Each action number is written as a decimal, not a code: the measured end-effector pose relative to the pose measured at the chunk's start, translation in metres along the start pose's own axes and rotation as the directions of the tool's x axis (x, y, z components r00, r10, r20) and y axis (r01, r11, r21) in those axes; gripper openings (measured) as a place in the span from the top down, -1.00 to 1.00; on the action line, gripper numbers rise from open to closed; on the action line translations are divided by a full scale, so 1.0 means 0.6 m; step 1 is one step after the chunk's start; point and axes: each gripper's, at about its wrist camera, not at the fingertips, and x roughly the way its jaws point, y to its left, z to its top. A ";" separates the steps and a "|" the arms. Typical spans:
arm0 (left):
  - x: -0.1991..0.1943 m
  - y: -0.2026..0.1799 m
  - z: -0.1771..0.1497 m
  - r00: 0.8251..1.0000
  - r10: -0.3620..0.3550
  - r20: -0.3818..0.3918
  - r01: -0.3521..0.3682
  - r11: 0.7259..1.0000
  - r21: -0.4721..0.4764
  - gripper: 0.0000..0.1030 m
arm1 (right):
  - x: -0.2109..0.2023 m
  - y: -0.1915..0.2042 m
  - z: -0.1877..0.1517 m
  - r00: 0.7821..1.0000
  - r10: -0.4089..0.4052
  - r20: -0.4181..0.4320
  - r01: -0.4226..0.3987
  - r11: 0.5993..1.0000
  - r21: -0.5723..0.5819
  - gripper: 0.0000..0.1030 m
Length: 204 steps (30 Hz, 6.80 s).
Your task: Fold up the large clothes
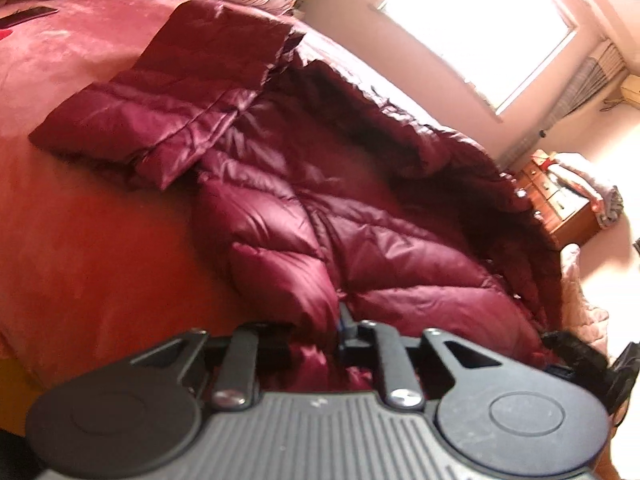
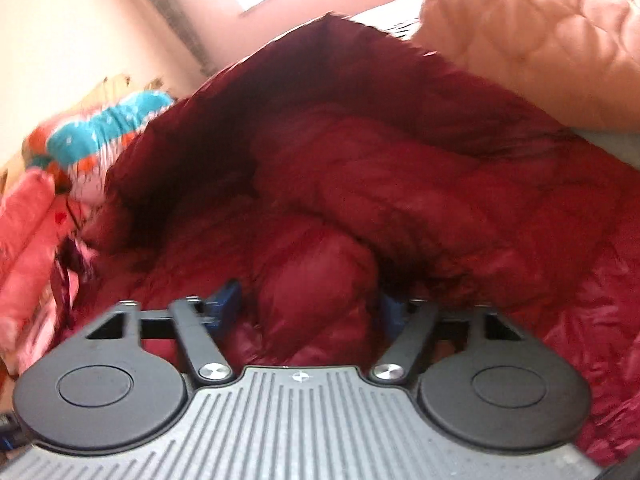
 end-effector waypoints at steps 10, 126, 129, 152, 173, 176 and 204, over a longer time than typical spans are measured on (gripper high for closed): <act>-0.065 -0.001 0.054 0.973 -0.171 0.157 0.189 0.976 -0.107 0.84 | -0.012 0.075 0.004 0.996 0.080 0.039 -0.080 0.997 -0.010 0.45; -0.047 -0.045 0.174 0.978 -0.082 0.194 0.101 0.991 -0.093 0.83 | 0.119 0.109 0.159 0.948 0.192 0.255 -0.277 0.892 0.357 0.80; -0.077 -0.058 0.155 0.981 -0.093 0.170 0.103 0.993 -0.054 0.85 | 0.098 0.105 0.146 0.953 0.186 0.241 -0.267 0.891 0.367 0.81; -0.170 -0.100 0.095 0.994 0.022 0.106 -0.035 0.992 0.121 0.87 | 0.119 0.103 0.104 0.981 0.097 0.167 -0.123 0.981 0.150 -0.55; 0.080 -0.098 0.198 0.978 0.057 0.199 -0.093 0.980 0.175 0.86 | 0.377 0.228 0.217 1.000 0.019 0.000 -0.019 0.975 -0.220 -0.97; 0.111 -0.083 0.218 0.977 0.066 0.202 -0.101 0.981 0.168 0.86 | 0.440 0.239 0.230 0.998 -0.038 -0.040 0.026 0.962 -0.271 -0.97; 0.237 -0.067 0.266 0.988 -0.066 0.136 0.047 0.989 0.140 0.53 | 0.775 0.212 0.466 0.933 -0.309 0.184 0.321 0.946 -0.039 -0.97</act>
